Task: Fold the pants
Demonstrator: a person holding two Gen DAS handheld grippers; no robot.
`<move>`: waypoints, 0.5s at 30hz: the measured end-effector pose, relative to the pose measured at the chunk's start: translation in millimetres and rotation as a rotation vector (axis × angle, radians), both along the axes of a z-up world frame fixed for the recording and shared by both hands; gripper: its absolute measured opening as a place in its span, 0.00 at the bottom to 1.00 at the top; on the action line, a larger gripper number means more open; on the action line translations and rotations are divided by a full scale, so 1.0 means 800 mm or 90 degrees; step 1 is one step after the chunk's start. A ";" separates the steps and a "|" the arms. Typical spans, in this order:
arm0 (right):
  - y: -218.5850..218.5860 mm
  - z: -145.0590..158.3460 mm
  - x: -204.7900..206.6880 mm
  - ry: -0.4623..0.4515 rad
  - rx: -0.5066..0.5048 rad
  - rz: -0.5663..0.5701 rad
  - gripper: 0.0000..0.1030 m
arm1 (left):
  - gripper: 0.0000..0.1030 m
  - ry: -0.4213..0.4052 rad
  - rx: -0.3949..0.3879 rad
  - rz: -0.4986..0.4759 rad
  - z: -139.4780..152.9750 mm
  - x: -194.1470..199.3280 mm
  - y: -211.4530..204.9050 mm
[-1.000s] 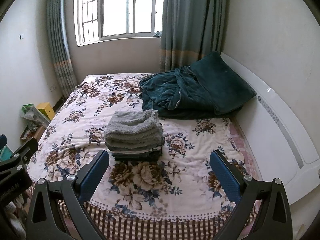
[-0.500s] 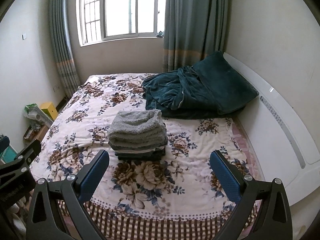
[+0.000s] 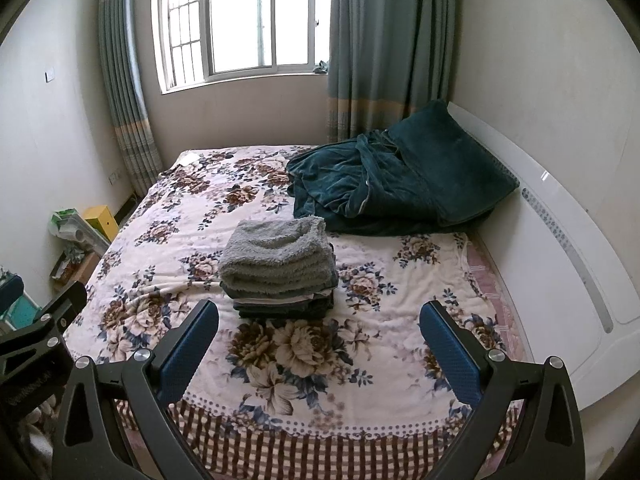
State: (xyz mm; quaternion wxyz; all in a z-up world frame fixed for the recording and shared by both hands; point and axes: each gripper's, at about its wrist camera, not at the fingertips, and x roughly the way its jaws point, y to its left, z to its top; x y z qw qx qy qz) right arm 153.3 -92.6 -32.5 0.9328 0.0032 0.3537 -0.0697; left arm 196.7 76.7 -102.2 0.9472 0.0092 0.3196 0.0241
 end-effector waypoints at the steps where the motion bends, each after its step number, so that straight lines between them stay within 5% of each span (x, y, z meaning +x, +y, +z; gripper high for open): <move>1: 0.000 0.000 0.000 0.000 0.001 0.000 1.00 | 1.00 0.000 0.000 0.001 0.000 0.000 0.000; 15: 0.008 0.001 -0.008 0.004 0.006 0.004 1.00 | 1.00 -0.001 0.001 0.002 0.001 -0.002 -0.001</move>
